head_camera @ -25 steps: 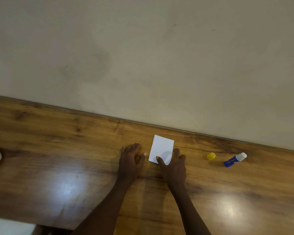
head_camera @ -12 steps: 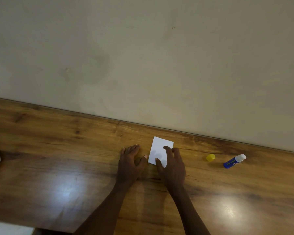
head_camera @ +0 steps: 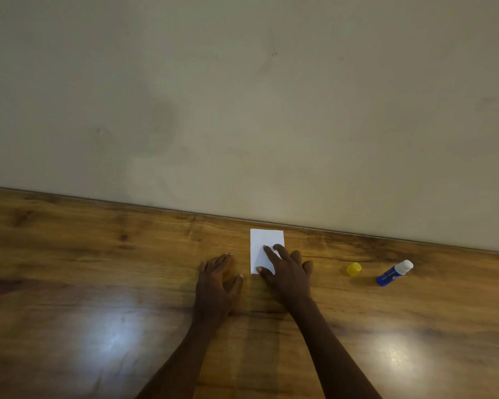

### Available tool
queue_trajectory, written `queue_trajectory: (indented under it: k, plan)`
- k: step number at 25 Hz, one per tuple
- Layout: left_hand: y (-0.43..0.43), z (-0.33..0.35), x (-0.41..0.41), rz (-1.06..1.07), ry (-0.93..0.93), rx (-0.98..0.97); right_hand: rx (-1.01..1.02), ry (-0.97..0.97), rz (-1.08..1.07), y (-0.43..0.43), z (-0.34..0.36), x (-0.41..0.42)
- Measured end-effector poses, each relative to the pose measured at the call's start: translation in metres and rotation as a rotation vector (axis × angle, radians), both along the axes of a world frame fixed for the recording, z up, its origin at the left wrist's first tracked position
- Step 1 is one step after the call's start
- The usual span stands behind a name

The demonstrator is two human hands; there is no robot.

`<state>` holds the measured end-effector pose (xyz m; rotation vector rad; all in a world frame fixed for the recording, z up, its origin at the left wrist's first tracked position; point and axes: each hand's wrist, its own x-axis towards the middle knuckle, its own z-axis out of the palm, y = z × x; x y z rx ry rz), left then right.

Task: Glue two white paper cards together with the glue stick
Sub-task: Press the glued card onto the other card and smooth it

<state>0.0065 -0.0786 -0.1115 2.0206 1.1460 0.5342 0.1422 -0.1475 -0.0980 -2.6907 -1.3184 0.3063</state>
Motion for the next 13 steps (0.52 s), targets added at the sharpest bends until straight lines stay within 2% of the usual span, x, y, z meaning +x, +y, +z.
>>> queue_trajectory:
  k: [2, 4, 8, 13]
  plan:
    - [0.000, 0.000, -0.001, -0.002, -0.006, 0.012, -0.015, 0.007, 0.008, 0.001, 0.002, 0.001]
    - [0.001, 0.000, -0.001, -0.008, -0.019, 0.032, 0.068, 0.056, -0.030, -0.003, 0.002, 0.000]
    - [-0.001, 0.002, 0.000, -0.001, -0.048, 0.018, 0.424, 0.138, -0.209, -0.029, 0.007, 0.001]
    - [-0.006, 0.009, 0.011, -0.023, -0.038, 0.061, 0.850, -0.038, -0.410, -0.083, 0.031, 0.032]
